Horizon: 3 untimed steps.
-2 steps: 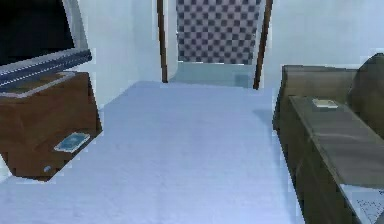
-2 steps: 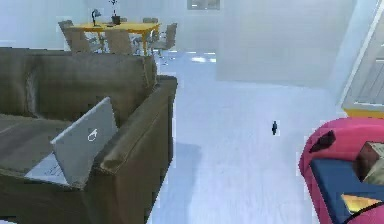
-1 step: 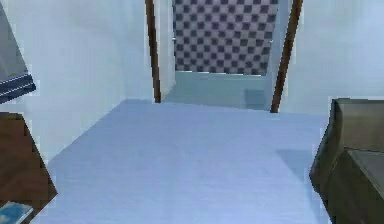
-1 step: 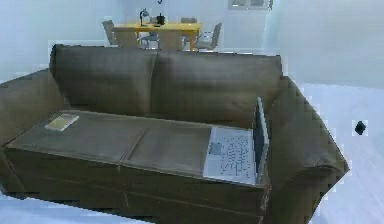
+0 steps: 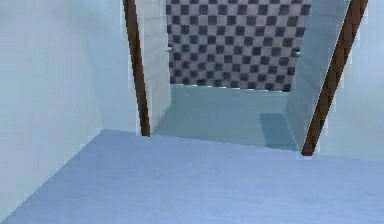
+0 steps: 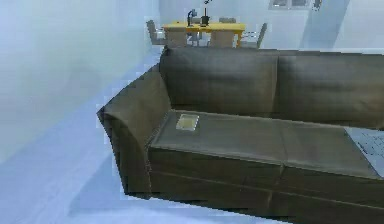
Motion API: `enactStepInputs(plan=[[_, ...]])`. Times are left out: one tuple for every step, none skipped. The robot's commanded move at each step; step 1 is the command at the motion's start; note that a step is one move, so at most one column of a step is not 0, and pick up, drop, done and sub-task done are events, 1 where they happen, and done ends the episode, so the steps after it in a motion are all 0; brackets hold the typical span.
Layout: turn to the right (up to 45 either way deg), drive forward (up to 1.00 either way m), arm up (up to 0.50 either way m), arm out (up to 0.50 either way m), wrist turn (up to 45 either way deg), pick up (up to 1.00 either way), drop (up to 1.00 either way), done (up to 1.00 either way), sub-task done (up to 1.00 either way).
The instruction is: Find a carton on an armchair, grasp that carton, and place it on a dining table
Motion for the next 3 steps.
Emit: enactStepInputs(plan=[[3.0,0.00,0.00,0.00,0.0,0.00,0.00,0.00,0.00],[0.0,1.00,0.00,0.00,0.0,0.00,0.00,0.00,0.00],[0.0,1.00,0.00,0.00,0.0,0.00,0.00,0.00,0.00]])
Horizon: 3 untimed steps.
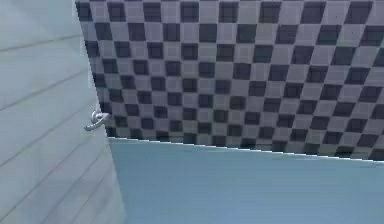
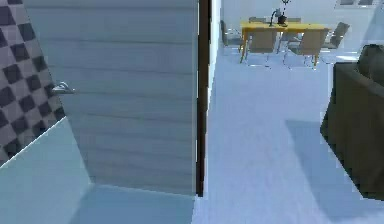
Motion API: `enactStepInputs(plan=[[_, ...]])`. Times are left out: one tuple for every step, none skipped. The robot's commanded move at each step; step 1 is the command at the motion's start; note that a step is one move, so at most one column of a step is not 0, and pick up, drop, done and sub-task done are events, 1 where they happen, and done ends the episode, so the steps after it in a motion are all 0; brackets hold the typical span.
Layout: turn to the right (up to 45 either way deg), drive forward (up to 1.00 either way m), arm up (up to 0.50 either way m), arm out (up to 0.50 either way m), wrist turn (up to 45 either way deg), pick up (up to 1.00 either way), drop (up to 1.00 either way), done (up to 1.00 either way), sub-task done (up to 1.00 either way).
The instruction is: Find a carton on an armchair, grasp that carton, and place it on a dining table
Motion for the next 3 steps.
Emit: enactStepInputs(plan=[[0.0,1.00,0.00,0.00,0.0,0.00,0.00,0.00,0.00],[0.0,0.15,0.00,0.00,0.0,0.00,0.00,0.00,0.00],[-27.0,0.00,0.00,0.00,0.0,0.00,0.00,0.00,0.00]])
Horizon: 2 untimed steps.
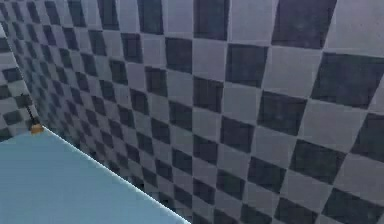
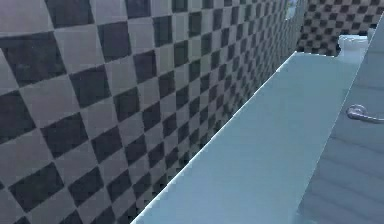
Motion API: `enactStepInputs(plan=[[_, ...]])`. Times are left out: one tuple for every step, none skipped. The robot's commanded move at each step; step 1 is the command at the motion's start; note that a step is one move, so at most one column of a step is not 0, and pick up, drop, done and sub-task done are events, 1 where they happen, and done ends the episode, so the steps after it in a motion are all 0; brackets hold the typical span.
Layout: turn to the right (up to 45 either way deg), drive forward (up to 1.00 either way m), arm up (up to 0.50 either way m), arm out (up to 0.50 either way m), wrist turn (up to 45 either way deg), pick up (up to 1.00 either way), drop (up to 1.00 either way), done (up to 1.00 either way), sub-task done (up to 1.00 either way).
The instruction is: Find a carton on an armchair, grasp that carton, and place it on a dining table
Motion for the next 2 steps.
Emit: enactStepInputs(plan=[[0.0,0.35,0.00,0.00,0.0,0.00,0.00,0.00,0.00],[-45.0,0.00,0.00,0.00,0.0,0.00,0.00,0.00,0.00]])
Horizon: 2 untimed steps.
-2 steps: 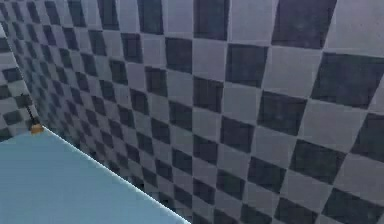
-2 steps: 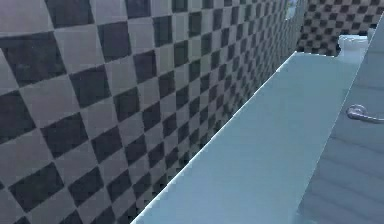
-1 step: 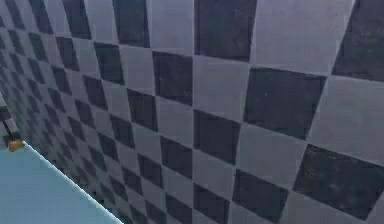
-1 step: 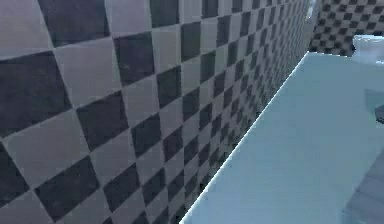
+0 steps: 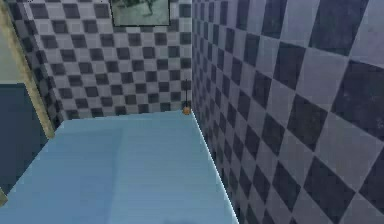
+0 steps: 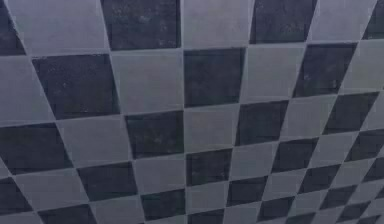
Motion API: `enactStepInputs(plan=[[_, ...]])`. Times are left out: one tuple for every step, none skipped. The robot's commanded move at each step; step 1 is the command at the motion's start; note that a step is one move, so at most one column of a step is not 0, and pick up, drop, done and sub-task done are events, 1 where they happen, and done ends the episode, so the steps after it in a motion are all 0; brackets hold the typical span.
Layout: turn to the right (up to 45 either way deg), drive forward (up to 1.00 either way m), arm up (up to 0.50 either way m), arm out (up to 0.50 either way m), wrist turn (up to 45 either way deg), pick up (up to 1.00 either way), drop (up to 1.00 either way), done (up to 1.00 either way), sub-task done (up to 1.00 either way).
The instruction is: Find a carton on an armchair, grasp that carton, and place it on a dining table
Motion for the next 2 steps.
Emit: enactStepInputs(plan=[[-6.0,0.00,0.00,0.00,0.0,0.00,0.00,0.00,0.00],[0.0,0.45,0.00,0.00,0.0,0.00,0.00,0.00,0.00]])
